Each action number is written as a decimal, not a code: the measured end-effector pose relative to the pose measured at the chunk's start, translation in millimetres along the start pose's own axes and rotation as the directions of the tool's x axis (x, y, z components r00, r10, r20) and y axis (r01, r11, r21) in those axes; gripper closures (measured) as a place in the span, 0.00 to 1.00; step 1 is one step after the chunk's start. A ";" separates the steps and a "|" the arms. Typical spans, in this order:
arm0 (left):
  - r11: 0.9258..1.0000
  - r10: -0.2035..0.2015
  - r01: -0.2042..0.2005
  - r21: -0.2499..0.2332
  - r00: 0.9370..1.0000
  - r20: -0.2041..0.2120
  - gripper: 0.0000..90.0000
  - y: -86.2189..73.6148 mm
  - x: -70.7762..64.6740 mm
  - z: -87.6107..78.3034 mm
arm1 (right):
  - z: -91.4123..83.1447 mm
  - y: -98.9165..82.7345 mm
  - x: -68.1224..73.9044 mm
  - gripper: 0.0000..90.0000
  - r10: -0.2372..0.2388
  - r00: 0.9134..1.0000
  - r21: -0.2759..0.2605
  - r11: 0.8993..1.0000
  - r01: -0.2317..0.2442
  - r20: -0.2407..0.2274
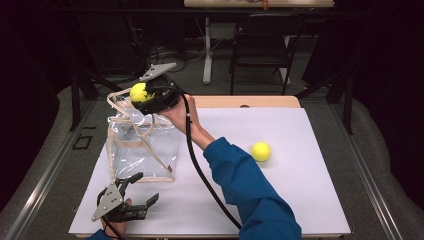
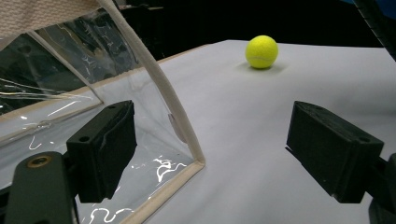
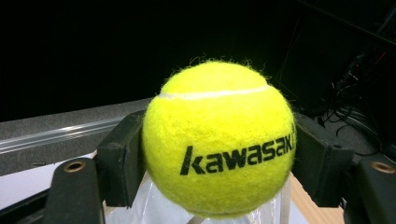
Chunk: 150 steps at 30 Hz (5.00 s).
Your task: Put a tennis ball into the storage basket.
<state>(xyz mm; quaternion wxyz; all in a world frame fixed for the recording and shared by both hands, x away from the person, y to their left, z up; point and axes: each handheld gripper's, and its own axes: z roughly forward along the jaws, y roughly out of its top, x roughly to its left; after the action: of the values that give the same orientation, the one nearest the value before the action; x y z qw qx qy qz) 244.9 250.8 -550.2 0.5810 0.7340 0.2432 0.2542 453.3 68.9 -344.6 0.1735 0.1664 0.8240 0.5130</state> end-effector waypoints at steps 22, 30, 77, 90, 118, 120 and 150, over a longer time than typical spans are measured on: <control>1.000 -0.002 0.002 -0.001 1.000 -0.002 0.17 0.0 0.0 -0.4 | 10.6 1.7 5.3 0.30 -0.011 1.000 0.030 1.000 0.011 -0.015; 1.000 0.001 -0.001 -0.001 1.000 -0.003 0.17 0.1 -0.2 -0.5 | 13.7 1.8 7.0 0.30 -0.016 1.000 0.044 0.999 0.017 -0.024; 1.000 0.004 -0.004 -0.001 1.000 0.001 0.17 0.4 -0.4 -0.9 | 36.0 -5.3 13.7 0.29 -0.012 0.998 0.154 0.988 0.020 -0.057; 1.000 0.003 -0.003 -0.001 1.000 0.000 0.17 0.3 -0.3 -1.1 | 29.9 -5.6 8.5 0.10 0.021 0.999 0.160 0.987 -0.015 -0.035; 1.000 0.004 -0.004 0.011 1.000 0.005 0.17 0.0 -0.6 0.9 | -34.2 -48.0 -7.9 0.00 0.080 0.991 0.197 0.979 -0.058 -0.108; 1.000 0.006 -0.006 0.011 1.000 0.006 0.17 0.1 -0.7 0.7 | -39.2 -53.9 -8.6 0.00 0.075 0.992 0.204 0.978 -0.053 -0.103; 1.000 0.019 -0.019 0.018 1.000 0.000 0.17 0.2 -2.3 0.5 | -97.2 -112.1 -18.6 0.00 0.115 0.992 0.246 0.964 -0.097 -0.059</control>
<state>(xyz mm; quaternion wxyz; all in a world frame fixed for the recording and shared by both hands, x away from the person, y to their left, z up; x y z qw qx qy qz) 243.5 248.8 -550.3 0.5719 0.7414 0.2387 0.2575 414.6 -63.0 -403.5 0.0941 0.2116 0.8763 0.4225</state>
